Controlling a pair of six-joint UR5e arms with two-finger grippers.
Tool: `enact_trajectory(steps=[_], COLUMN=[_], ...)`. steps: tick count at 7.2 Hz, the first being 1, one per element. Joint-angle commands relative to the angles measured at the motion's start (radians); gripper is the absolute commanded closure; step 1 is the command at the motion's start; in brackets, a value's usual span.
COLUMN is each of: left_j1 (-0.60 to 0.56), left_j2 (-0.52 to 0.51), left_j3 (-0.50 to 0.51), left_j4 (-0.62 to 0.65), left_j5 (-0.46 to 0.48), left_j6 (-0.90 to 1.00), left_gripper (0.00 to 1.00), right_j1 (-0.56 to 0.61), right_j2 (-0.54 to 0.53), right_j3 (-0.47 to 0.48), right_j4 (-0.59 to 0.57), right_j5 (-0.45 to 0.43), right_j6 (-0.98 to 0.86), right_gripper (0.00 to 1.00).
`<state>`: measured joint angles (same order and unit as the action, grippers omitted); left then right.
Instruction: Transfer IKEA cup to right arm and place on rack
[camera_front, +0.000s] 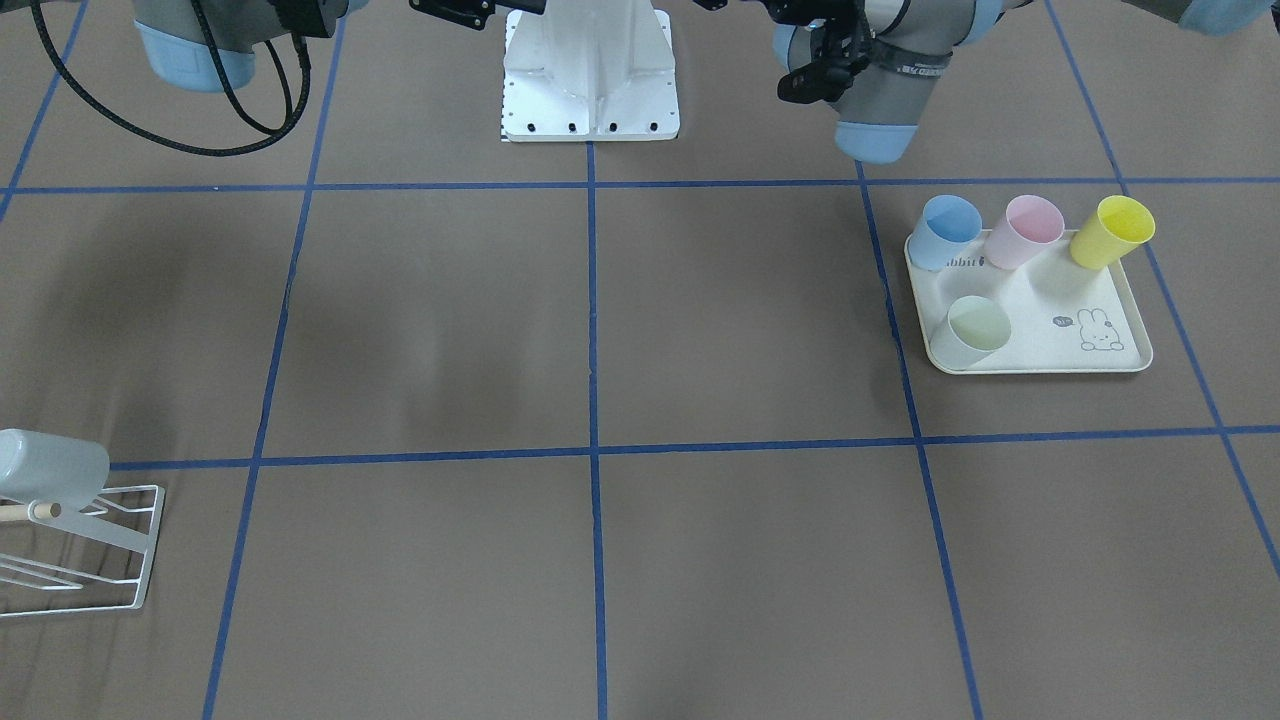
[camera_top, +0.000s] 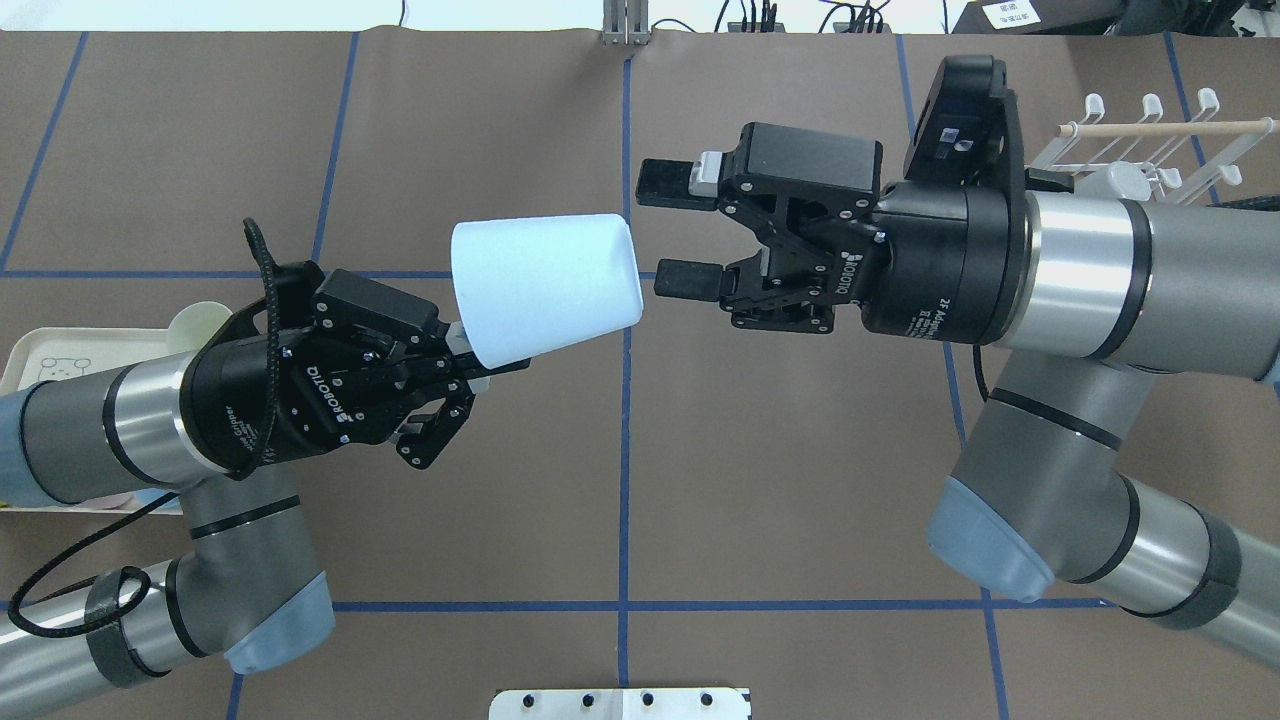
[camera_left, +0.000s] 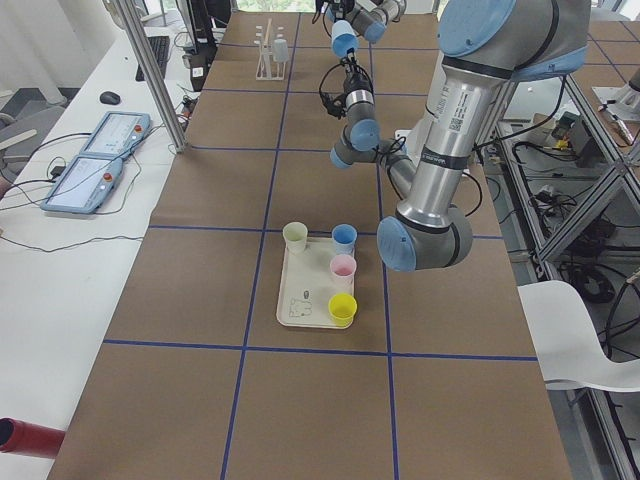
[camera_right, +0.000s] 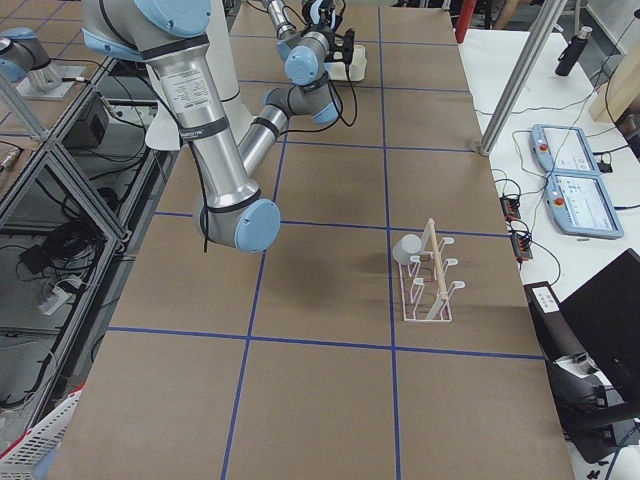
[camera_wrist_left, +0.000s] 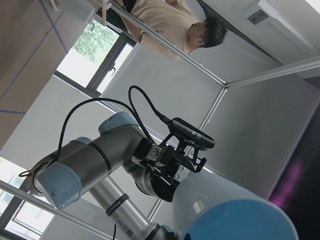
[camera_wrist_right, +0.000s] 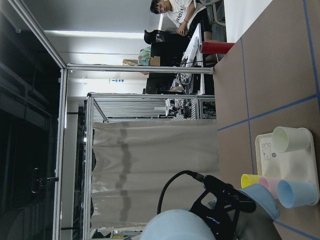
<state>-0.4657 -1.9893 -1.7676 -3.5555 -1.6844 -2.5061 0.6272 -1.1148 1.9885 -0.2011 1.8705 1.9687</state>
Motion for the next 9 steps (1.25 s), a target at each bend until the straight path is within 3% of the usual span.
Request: enact_trajectory(steps=[1,9], left_j1=[0.012,0.009], left_j2=[-0.014,-0.034], left_j3=[0.010,0.022], left_j4=[-0.002,-0.003], left_j5=[0.000,0.000], left_j6=[0.001,0.004], left_gripper=[1.00,1.00], right_j1=[-0.012,-0.037], right_j2=[0.027,0.053], right_j3=[-0.020,-0.030], right_j4=[0.000,0.003], right_j5=[-0.002,-0.024], right_j6=[0.001,0.004], right_gripper=[0.01,0.03])
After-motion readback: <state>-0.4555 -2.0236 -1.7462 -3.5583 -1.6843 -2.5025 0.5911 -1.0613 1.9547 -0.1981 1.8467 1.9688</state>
